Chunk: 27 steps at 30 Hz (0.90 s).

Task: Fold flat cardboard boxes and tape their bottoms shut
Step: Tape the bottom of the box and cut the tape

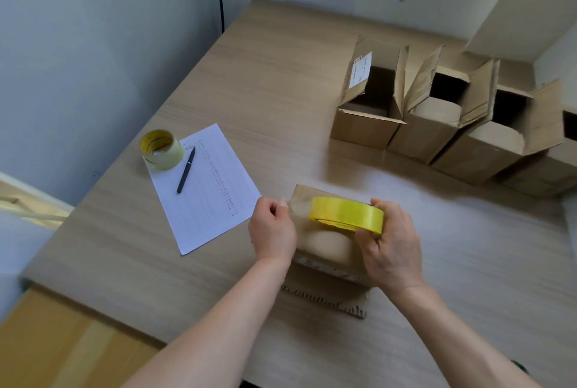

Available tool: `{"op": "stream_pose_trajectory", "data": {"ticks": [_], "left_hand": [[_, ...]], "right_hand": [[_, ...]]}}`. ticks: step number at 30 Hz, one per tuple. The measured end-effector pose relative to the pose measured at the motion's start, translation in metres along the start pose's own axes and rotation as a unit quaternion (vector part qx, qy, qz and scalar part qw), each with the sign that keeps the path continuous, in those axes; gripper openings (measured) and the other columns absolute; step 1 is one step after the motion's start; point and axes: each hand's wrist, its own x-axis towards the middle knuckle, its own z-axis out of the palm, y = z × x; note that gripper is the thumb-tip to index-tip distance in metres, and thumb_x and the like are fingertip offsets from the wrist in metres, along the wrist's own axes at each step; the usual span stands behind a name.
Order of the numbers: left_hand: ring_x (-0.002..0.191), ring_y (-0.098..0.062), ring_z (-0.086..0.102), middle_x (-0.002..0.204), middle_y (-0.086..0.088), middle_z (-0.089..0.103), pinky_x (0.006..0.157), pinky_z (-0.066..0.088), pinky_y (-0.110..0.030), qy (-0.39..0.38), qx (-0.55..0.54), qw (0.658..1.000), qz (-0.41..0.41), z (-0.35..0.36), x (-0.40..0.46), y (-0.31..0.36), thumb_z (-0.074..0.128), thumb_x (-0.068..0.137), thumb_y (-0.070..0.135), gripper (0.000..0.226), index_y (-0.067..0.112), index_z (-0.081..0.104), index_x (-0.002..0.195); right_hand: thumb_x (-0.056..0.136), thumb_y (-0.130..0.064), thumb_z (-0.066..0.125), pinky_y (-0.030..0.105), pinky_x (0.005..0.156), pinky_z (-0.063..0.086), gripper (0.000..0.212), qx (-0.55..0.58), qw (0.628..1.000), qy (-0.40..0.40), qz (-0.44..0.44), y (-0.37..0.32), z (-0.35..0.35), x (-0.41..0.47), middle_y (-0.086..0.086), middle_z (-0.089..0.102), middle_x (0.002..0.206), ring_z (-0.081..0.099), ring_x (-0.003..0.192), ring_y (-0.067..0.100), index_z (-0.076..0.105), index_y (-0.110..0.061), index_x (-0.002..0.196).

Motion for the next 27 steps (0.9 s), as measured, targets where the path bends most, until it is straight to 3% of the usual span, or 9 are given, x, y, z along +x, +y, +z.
{"op": "stream_pose_trajectory", "data": {"ticks": [2,7,11,16,19,22,24,27], "left_hand": [[0.060,-0.013,0.043,0.064,0.004,0.048,0.054,0.034,-0.023,0.005,-0.006,0.999,-0.039,0.001,0.004,0.001,0.053,0.093,0.013,0.027,0.013,0.044,0.068],[0.061,-0.018,0.037,0.066,-0.001,0.045,0.052,0.032,-0.028,-0.016,-0.051,0.989,-0.139,0.001,0.011,0.006,0.051,0.084,0.003,0.018,0.010,0.046,0.068],[0.066,-0.022,0.033,0.068,-0.008,0.036,0.051,0.028,-0.027,-0.059,-0.101,0.962,-0.247,0.001,0.021,0.014,0.054,0.075,-0.002,0.026,0.013,0.036,0.066],[0.044,-0.018,0.050,0.058,-0.004,0.055,0.042,0.040,-0.021,-0.151,-0.140,0.923,-0.326,-0.008,0.026,0.018,0.062,0.074,0.001,0.018,0.015,0.054,0.066],[0.056,-0.018,0.056,0.067,-0.004,0.062,0.049,0.043,-0.023,-0.155,-0.121,0.942,-0.272,-0.010,0.024,0.009,0.066,0.082,0.010,0.007,0.010,0.061,0.077],[0.071,-0.017,0.055,0.072,0.008,0.061,0.055,0.036,-0.022,-0.068,0.066,0.993,-0.070,-0.009,0.026,0.004,0.063,0.086,0.017,0.014,0.018,0.059,0.073],[0.071,-0.014,0.054,0.070,0.013,0.058,0.056,0.034,-0.024,-0.045,0.136,0.988,0.057,-0.003,0.022,0.010,0.054,0.091,0.028,0.022,0.026,0.055,0.069],[0.078,-0.024,0.049,0.077,0.005,0.054,0.065,0.034,-0.033,-0.115,0.251,0.959,0.070,0.011,0.024,0.012,0.028,0.100,0.043,0.036,0.024,0.049,0.078]], "right_hand": [[0.070,-0.051,0.046,0.050,0.083,0.046,0.061,-0.011,1.000,-0.004,-0.002,0.000,0.000,0.000,0.008,0.063,0.114,0.055,0.108,0.037,0.059,-0.010,0.113],[0.073,-0.054,0.046,0.049,0.078,0.047,0.060,-0.034,0.999,-0.003,-0.019,-0.002,0.002,0.000,0.008,0.064,0.110,0.055,0.106,0.038,0.061,-0.011,0.112],[0.074,-0.055,0.045,0.049,0.078,0.047,0.061,-0.045,0.999,-0.004,-0.023,-0.002,0.001,0.000,0.007,0.065,0.111,0.055,0.107,0.038,0.063,-0.011,0.112],[0.076,-0.060,0.043,0.046,0.071,0.046,0.058,-0.059,0.998,0.007,-0.028,-0.002,0.001,0.001,0.005,0.064,0.105,0.055,0.102,0.036,0.063,-0.014,0.106],[0.076,-0.061,0.043,0.043,0.070,0.043,0.057,-0.067,0.997,0.011,-0.034,0.000,0.003,0.001,0.003,0.064,0.105,0.055,0.102,0.035,0.062,-0.016,0.106],[0.075,-0.060,0.044,0.043,0.070,0.042,0.056,-0.070,0.997,0.011,-0.029,0.001,0.005,0.002,0.002,0.063,0.106,0.055,0.103,0.035,0.061,-0.018,0.107],[0.075,-0.061,0.045,0.043,0.070,0.043,0.055,-0.071,0.997,0.018,-0.034,0.001,0.005,0.001,0.002,0.064,0.105,0.055,0.103,0.035,0.061,-0.018,0.107],[0.074,-0.060,0.046,0.043,0.073,0.042,0.053,-0.075,0.997,0.019,-0.031,0.002,0.006,0.002,0.000,0.064,0.108,0.055,0.104,0.033,0.062,-0.021,0.107]]}}
